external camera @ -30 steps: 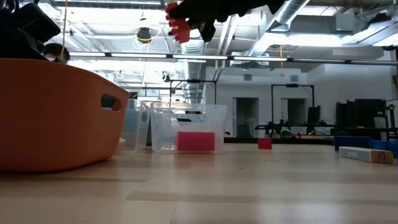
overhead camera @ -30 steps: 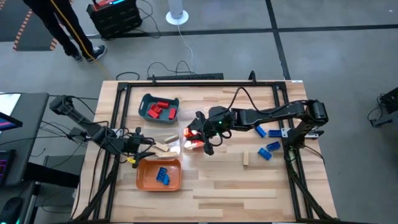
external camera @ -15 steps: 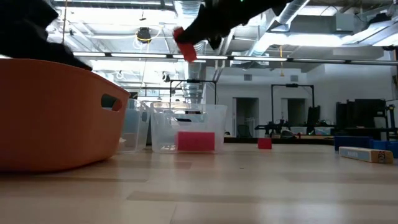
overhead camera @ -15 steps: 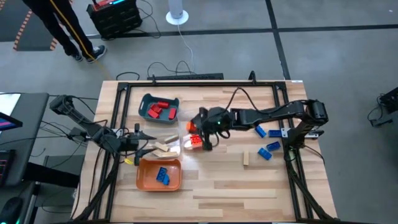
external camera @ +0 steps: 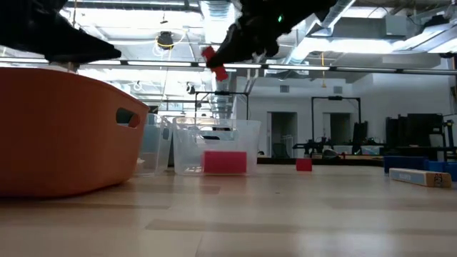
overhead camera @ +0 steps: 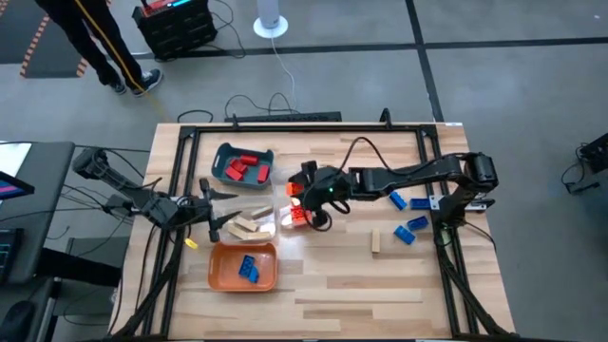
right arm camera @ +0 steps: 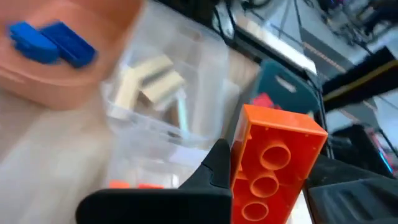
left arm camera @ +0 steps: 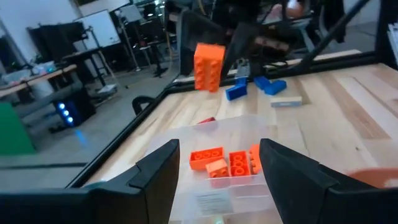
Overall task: Sort blocks
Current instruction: Put the orange game piece into the right transparent bin
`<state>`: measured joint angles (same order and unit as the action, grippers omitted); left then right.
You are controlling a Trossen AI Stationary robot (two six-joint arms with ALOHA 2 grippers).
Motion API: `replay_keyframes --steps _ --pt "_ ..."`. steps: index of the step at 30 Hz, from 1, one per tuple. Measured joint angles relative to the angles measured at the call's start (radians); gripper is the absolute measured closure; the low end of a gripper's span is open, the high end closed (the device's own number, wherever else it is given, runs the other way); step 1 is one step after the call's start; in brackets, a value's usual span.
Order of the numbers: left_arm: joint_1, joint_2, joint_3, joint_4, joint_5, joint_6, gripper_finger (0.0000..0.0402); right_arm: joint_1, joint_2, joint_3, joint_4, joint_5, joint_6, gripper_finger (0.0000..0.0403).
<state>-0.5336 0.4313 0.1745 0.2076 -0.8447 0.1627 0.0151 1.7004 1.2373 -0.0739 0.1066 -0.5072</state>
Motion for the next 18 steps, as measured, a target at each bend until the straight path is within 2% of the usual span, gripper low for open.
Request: replay_keyframes --steps 5,8,13,18 --pt "0.074 0.000 0.000 0.009 0.010 -0.041 0.0184 -0.031 0.043 0.021 -0.017 0.003 0.041 0.0403" --pt "0.129 0.000 0.000 0.014 0.075 -0.060 0.0184 -0.049 0.101 0.087 -0.115 0.001 0.109 0.0403" --pt "0.165 0.001 0.000 -0.002 0.168 -0.108 0.0184 -0.051 0.219 0.281 -0.398 0.002 0.222 0.0395" --pt "0.165 0.002 0.000 -0.016 0.179 -0.132 0.0184 -0.051 0.351 0.478 -0.680 -0.033 0.293 0.0356"
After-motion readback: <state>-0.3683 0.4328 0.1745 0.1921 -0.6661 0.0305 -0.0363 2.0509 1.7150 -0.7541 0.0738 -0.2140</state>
